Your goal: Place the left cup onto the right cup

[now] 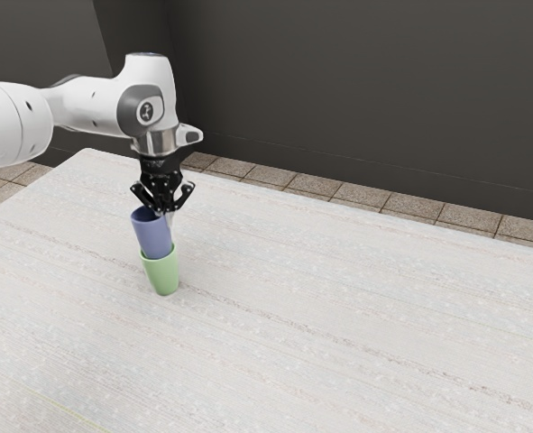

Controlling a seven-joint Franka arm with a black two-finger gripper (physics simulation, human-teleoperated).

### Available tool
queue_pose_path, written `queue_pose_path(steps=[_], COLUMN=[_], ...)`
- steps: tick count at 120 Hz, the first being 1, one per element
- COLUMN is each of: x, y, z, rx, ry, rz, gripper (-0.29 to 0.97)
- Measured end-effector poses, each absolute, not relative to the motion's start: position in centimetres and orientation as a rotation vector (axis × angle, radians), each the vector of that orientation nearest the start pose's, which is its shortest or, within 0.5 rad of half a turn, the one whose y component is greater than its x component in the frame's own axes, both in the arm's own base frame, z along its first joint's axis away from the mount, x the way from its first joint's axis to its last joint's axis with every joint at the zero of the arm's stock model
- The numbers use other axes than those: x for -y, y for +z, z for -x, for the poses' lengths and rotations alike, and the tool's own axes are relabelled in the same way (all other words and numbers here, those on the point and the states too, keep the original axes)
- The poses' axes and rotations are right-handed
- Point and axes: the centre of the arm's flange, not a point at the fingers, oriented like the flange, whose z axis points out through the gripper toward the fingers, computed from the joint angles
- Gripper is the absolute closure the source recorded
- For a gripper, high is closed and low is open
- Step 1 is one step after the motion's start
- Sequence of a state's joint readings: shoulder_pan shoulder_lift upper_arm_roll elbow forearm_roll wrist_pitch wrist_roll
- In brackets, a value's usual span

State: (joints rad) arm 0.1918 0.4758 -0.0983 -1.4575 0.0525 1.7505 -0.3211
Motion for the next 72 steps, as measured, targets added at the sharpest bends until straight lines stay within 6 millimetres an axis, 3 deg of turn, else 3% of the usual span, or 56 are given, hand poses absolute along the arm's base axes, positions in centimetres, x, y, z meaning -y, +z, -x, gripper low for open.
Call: queue_pose_path(steps=[5, 24, 37, 72], x=[-7.8, -7.6, -7.6, -7.2], y=[39.7, 40.1, 40.5, 42.5], z=[-66.9, -67.1, -67.2, -66.7], rx=[0.627, 0.625, 0.625, 0.615], ry=[0.277, 0.238, 0.215, 0.171], rz=[3.04, 3.05, 3.054, 3.06], gripper=[0.78, 0.42, 0.25, 0.06])
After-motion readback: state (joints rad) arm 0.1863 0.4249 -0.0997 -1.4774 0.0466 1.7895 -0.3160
